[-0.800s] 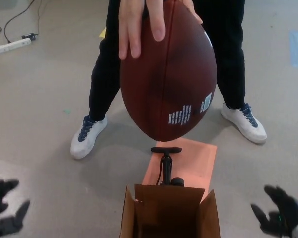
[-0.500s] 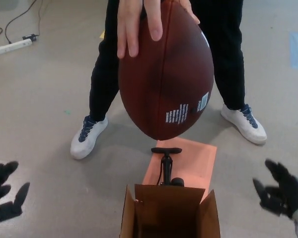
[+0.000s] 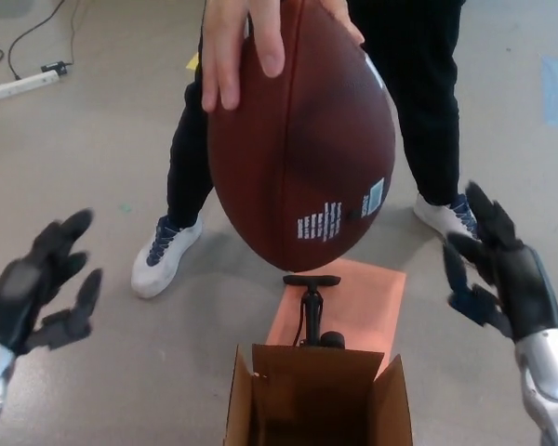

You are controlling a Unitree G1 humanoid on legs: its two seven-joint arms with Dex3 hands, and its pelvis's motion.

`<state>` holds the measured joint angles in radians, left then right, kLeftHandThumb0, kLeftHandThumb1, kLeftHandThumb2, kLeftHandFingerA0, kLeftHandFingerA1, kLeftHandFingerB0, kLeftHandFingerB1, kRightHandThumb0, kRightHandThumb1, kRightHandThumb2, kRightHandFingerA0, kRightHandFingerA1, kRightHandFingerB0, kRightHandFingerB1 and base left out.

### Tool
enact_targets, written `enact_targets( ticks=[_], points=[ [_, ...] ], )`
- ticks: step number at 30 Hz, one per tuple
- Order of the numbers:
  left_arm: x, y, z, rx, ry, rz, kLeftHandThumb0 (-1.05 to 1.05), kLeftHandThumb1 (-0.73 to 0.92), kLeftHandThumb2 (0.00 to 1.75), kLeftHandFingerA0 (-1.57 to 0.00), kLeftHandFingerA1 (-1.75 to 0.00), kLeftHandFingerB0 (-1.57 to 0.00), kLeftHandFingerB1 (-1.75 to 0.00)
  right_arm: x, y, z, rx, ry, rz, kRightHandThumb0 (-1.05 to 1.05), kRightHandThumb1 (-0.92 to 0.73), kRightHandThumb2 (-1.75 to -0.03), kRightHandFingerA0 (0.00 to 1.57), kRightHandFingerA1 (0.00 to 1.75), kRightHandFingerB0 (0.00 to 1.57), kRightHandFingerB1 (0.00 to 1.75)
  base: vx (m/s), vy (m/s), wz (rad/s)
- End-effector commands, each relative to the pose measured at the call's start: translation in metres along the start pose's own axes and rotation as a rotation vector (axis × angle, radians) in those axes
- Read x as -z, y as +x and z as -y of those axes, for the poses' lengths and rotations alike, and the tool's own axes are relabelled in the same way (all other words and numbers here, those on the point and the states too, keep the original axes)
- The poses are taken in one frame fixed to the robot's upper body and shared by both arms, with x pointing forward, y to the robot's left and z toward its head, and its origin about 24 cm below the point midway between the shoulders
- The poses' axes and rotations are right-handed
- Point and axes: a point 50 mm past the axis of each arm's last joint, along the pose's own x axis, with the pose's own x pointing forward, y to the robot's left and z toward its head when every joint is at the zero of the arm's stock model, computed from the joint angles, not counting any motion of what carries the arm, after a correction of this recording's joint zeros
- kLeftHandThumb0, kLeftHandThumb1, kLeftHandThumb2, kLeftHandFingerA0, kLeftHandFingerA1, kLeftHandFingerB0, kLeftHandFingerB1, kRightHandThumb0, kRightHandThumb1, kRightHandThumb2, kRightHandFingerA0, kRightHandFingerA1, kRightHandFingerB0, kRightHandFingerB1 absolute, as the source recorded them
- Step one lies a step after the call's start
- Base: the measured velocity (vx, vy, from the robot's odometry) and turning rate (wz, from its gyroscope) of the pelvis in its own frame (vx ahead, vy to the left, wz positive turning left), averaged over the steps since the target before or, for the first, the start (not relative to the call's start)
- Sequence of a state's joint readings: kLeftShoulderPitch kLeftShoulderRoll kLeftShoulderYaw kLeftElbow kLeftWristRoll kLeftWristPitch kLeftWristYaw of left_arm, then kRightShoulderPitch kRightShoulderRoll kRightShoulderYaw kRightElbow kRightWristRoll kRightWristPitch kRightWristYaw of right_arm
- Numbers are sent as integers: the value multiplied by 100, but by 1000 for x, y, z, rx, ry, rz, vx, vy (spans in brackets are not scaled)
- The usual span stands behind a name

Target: Use both hands to pick up a football from a person and place it into a container beneath

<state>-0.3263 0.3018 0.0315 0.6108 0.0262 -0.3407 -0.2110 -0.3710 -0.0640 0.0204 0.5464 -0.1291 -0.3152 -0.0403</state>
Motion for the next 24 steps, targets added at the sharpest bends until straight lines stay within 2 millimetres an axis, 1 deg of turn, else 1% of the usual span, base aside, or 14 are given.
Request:
enact_targets(
  ticks=[1,2,3,4,5,6,7,8,9,12,14,18,23,24],
  points=[
    [-93,-1,31,94,-138,357,-86,77,110,-7,-27,0,-14,-86,-8,-16,-6,157,347,-85,-92,-76,20,31,0,0,0,0,0],
    [-105,4,34,91,-144,385,-93,79,110,-9,-26,-5,-10,-92,-5,-21,-19,162,364,-88,-83,-114,16,36,0,8,0,0,0],
    [-108,5,35,90,-147,390,-93,79,110,-9,-26,-5,-10,-94,-4,-22,-22,163,368,-88,-83,-114,16,36,0,8,0,0,0],
    [-112,5,39,94,-175,392,-94,77,108,-8,-24,-6,-9,-97,-5,-27,-33,172,368,-83,-79,-100,12,33,0,0,0,0,0],
    [-114,5,41,96,-184,395,-93,77,108,-8,-25,-7,-9,-99,-5,-29,-38,176,368,-82,-78,-95,15,34,0,0,0,0,0],
    [-118,6,44,106,-200,401,-87,74,107,-4,-23,-1,-13,-101,-6,-32,-40,180,370,-87,-83,-114,21,38,0,11,0,0,0],
    [-119,6,45,112,-208,403,-87,74,107,-4,-23,-1,-13,-101,-6,-33,-40,181,371,-87,-83,-114,21,38,0,11,0,0,0],
    [-123,6,47,117,-212,408,-85,72,107,-8,-26,0,-16,-104,-7,-36,-43,178,379,-78,-92,-82,16,30,0,0,0,0,0],
    [-126,5,48,113,-200,411,-85,72,107,-14,-28,0,-17,-106,-7,-41,-52,177,388,-78,-92,-81,13,30,0,0,0,0,0],
    [-129,3,49,107,-184,404,-87,72,107,-17,-30,0,-17,-110,-9,-47,-70,191,387,-79,-92,-81,12,29,0,0,0,0,0],
    [-130,-2,52,113,-186,402,-92,77,108,-8,-29,-6,-9,-110,-13,-52,-82,184,381,-78,-92,-81,11,29,0,0,0,0,0],
    [-135,-4,55,131,-207,419,-91,77,107,-7,-28,-6,-9,-118,-13,-59,-81,163,398,-77,-92,-81,14,30,0,1,0,0,0],
    [-134,-16,74,165,-266,424,-90,77,105,-7,-24,-6,-8,-120,-27,-73,-142,208,392,-74,-92,-79,10,28,0,0,0,0,0],
    [-135,-16,79,172,-279,431,-75,71,107,0,-21,0,-20,-120,-27,-76,-163,219,392,-78,-92,-74,4,27,0,0,0,0,0]
  ],
)
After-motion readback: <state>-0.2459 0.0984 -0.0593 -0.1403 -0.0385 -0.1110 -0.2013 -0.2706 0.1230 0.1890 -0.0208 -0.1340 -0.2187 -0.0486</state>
